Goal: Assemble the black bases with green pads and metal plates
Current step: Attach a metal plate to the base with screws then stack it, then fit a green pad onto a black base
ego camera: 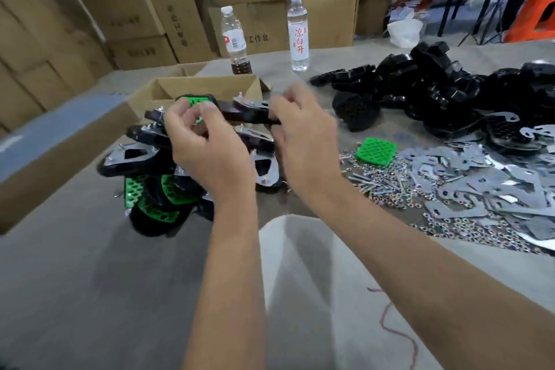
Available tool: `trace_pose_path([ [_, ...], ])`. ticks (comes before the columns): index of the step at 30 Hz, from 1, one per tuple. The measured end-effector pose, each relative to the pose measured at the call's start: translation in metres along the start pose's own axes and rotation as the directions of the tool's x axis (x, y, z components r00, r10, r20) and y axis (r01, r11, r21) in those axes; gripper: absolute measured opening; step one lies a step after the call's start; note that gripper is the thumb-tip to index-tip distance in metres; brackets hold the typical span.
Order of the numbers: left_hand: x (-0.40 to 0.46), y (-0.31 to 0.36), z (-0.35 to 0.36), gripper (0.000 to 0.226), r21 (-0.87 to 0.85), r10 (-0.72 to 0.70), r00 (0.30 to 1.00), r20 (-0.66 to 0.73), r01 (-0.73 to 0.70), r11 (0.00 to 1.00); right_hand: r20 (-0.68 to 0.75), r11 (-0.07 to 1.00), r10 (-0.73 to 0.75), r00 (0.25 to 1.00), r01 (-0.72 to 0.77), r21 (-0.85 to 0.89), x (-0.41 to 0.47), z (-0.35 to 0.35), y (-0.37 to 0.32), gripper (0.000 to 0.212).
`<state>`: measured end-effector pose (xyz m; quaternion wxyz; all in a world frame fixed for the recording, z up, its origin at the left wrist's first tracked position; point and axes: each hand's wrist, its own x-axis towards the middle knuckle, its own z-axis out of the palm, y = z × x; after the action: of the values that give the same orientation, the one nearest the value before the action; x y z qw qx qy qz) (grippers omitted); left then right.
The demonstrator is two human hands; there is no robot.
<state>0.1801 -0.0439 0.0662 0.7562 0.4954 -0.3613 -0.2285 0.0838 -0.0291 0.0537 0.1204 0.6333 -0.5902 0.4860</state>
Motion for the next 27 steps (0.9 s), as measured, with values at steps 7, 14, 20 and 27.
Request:
trace_pose_path([
  [7, 0.024, -0.034, -0.032, 0.038, 0.467, 0.027, 0.995, 0.094, -0.068, 0.882, 0.571, 0.948, -0.127, 0.811, 0.268, -0.171, 0.036, 0.047, -0.025, 0.024],
  [14, -0.027, -0.024, 0.015, 0.042, 0.347, 0.147, 0.988, 0.051, -0.156, 0.925, 0.457, 0.979, 0.083, 0.885, -0.159, 0.131, 0.013, 0.003, 0.041, 0.017],
  [20, -0.112, -0.035, 0.083, 0.028, 0.311, -0.155, 0.885, 0.440, 0.012, 0.950, 0.161, 0.886, 0.443, 0.882, -0.404, -0.227, -0.017, -0.053, 0.143, 0.017],
  [27, -0.148, -0.056, 0.129, 0.024, 0.357, -0.450, 0.756, 0.475, 0.301, 0.884, 0.244, 0.873, 0.439, 0.864, -0.346, -0.345, 0.008, -0.065, 0.199, 0.017],
])
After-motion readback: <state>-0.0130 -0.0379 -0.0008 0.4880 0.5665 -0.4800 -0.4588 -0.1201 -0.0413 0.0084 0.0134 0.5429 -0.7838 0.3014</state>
